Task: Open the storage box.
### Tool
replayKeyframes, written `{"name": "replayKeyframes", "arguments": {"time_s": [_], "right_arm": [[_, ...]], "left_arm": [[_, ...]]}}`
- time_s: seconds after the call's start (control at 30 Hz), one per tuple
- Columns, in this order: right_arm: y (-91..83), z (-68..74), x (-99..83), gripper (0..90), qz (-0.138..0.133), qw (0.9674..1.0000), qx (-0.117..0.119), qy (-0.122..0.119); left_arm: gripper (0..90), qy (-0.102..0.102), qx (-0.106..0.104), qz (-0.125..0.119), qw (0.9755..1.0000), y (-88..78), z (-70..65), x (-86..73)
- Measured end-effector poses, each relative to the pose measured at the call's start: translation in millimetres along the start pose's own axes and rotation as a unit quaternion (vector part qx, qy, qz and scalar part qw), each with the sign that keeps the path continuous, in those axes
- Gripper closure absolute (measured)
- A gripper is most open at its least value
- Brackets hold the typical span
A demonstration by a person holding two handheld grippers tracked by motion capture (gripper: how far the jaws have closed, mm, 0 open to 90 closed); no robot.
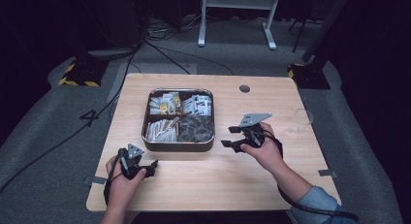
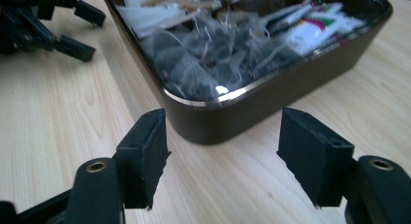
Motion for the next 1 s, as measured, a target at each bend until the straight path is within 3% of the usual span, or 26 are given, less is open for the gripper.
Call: {"name": "replayKeyframes", "arguments": {"time_s": [0.07,0.2,0.37,0.47,0.6,0.7,1.0], "right_arm": [[0.6,1.0,4.7,34.8,-0.002,1.0000,0.005,-0.002],[8.3,7.6,30.5,33.3,-0.006,0.9996,0.027,-0.008],[21.8,8.3,53.0,33.1,-0.003,0.9993,0.025,-0.026],[27.8,6.9,60.9,32.8,-0.002,0.9994,0.027,-0.021],[46.9,5.1,75.6,34.7,-0.005,0.9997,0.024,-0.005],[63.5,8.6,77.3,35.5,0.006,0.9996,0.020,-0.021],[103.9,9.1,95.6,39.1,0.025,0.9994,0.006,-0.022]], "left_arm": [[15.8,-0.001,0.003,0.000,1.0000,-0.2,-0.2,-0.1],[15.6,-0.007,0.010,-0.001,0.9999,-3.8,-1.4,-4.0],[15.6,-0.008,0.009,-0.002,0.9999,-5.3,-1.9,-5.8],[15.2,-0.009,0.008,-0.002,0.9999,-5.1,-1.9,-5.7],[15.1,-0.006,0.007,-0.001,1.0000,-5.1,-1.5,-5.6],[14.9,-0.006,0.003,0.000,1.0000,-4.5,-1.6,-5.4],[14.0,0.000,0.000,0.002,1.0000,-3.0,-0.2,-3.3]]}}
Point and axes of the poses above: each handheld gripper's, and its own axes: y roughly forward along the jaws, x roughly out of its top, z roughly to its left, the point moved 8 cm from there along y, roughly forward along the jaws, and after that the axes turned 15 degrees about -x, right-handed, at the moved point
